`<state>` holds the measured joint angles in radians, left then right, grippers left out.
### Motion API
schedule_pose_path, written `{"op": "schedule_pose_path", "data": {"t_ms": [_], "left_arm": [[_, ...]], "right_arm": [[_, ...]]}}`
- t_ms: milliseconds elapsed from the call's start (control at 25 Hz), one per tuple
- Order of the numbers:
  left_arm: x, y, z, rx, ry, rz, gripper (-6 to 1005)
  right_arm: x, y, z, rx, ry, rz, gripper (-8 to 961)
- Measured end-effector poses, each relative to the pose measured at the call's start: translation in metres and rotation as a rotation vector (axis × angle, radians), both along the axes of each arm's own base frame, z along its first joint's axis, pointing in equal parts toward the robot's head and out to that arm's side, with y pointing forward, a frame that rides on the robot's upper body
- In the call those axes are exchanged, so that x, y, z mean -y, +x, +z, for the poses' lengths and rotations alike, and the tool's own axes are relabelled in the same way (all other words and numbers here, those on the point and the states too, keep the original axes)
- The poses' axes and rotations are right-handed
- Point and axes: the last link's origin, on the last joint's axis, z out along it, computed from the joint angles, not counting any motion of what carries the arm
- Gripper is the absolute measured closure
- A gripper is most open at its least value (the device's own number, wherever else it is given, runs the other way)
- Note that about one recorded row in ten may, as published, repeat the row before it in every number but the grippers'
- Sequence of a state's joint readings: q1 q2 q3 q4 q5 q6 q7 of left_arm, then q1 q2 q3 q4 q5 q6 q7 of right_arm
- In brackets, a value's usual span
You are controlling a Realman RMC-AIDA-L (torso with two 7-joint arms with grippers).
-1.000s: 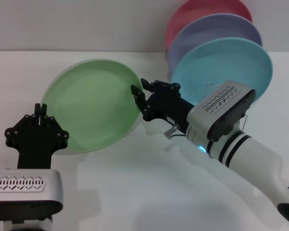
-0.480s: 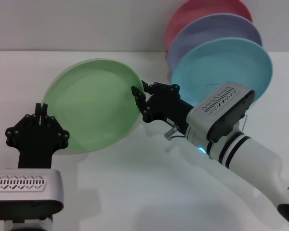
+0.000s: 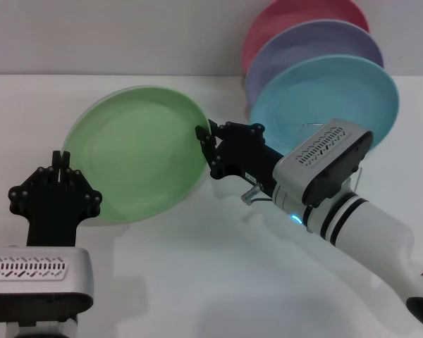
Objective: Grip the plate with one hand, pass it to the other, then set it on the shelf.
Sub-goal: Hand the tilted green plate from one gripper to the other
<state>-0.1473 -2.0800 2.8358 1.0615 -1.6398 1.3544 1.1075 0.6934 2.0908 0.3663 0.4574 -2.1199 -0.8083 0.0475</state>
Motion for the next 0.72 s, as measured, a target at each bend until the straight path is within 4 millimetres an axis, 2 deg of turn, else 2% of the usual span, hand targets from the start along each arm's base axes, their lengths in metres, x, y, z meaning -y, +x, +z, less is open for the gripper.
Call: {"op": "schedule_pose_path", "data": {"t_ms": [720], "left_arm": [[-0.0001,-0.0006,-0.0002,0.001,-0.001,0.003,859]], "right_arm": [[-0.001,-0.0006,0.0004,0.001,0.002,0.002,852]]}}
